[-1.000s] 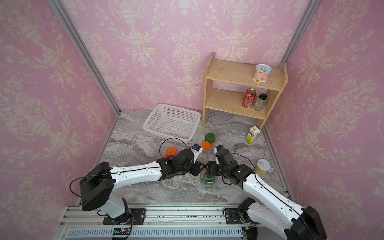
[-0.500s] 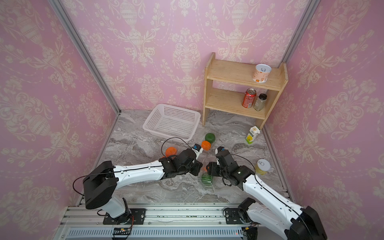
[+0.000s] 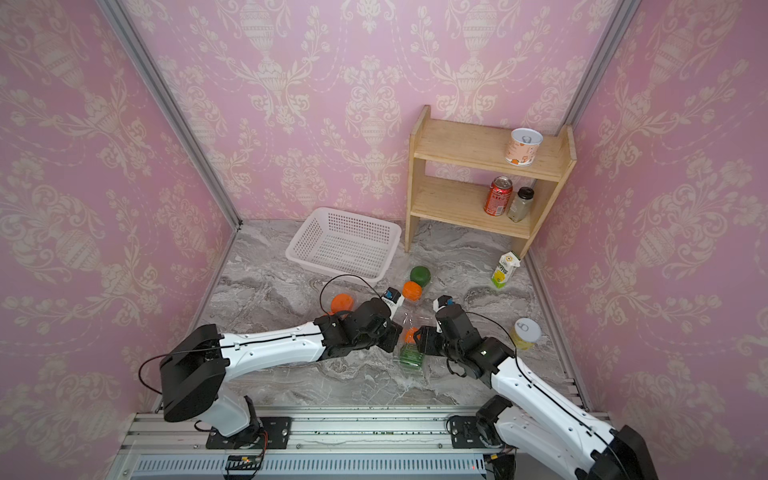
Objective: Take oranges out of containers
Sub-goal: Open the packing box at the center of the board.
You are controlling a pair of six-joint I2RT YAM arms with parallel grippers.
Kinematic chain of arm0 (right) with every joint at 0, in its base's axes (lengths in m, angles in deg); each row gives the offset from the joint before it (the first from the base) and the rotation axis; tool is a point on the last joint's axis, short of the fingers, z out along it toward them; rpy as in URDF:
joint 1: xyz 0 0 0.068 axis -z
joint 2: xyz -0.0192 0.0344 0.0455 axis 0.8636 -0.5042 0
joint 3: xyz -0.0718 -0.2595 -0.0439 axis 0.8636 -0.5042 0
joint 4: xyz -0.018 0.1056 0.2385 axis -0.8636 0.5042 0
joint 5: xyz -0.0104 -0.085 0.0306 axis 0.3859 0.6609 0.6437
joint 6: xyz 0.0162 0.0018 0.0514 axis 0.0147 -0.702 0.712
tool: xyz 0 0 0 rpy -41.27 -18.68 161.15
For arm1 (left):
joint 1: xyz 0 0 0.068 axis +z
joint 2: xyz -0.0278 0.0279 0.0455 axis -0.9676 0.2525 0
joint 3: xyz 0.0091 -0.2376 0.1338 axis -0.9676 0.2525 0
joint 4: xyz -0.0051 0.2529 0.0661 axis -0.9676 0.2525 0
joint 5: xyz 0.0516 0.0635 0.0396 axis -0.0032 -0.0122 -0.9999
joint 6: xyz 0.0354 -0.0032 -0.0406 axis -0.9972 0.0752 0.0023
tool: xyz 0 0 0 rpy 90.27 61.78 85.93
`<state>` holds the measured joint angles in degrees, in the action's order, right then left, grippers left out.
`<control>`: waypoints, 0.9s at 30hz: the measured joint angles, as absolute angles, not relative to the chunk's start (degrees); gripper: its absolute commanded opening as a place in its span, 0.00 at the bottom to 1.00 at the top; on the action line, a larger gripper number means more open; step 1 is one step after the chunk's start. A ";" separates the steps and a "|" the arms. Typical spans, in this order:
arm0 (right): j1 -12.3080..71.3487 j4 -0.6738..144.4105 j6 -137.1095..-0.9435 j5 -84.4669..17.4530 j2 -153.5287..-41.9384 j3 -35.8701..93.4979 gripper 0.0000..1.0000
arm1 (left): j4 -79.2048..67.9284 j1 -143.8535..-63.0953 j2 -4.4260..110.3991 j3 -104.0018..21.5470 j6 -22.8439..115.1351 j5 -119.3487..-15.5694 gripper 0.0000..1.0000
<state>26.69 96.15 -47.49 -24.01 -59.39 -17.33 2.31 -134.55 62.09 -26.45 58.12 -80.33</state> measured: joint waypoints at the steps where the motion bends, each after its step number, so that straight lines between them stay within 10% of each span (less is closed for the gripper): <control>1: 26.66 95.98 -47.34 -24.03 -59.22 -17.59 0.57 | 2.36 -134.55 62.09 -26.45 58.05 -80.38 0.00; 27: 26.55 92.98 -45.13 -24.49 -56.09 -20.91 0.48 | 3.97 -134.86 61.35 -26.45 55.69 -82.63 0.00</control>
